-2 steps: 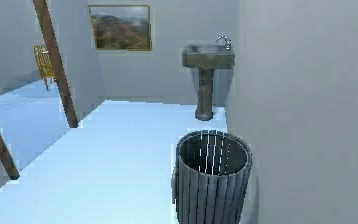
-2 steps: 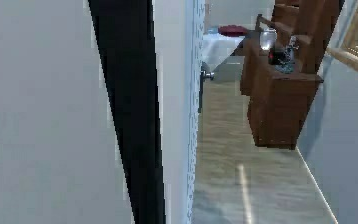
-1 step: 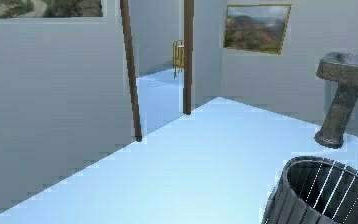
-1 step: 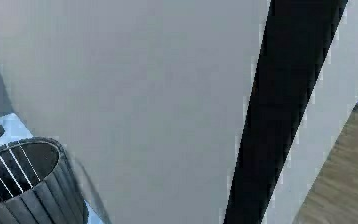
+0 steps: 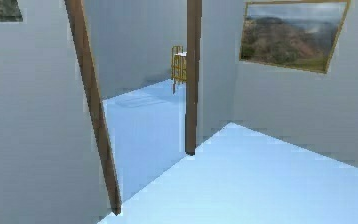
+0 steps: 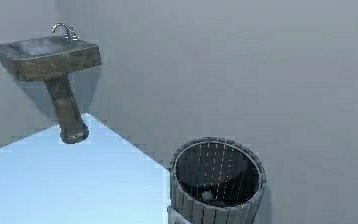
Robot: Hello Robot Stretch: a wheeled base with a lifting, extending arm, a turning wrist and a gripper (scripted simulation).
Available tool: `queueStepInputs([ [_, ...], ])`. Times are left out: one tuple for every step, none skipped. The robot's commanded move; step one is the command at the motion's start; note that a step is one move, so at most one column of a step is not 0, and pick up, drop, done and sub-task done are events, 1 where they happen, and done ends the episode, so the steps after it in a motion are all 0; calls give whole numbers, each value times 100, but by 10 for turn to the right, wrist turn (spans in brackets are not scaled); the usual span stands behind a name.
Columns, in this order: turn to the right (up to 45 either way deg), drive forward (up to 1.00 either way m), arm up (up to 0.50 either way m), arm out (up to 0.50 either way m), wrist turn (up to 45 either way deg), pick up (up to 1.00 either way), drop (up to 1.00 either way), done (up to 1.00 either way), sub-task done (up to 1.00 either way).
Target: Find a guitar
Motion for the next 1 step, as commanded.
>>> queueStepInputs([
  [0, 100, 0, 0, 0, 0, 0, 0, 0],
])
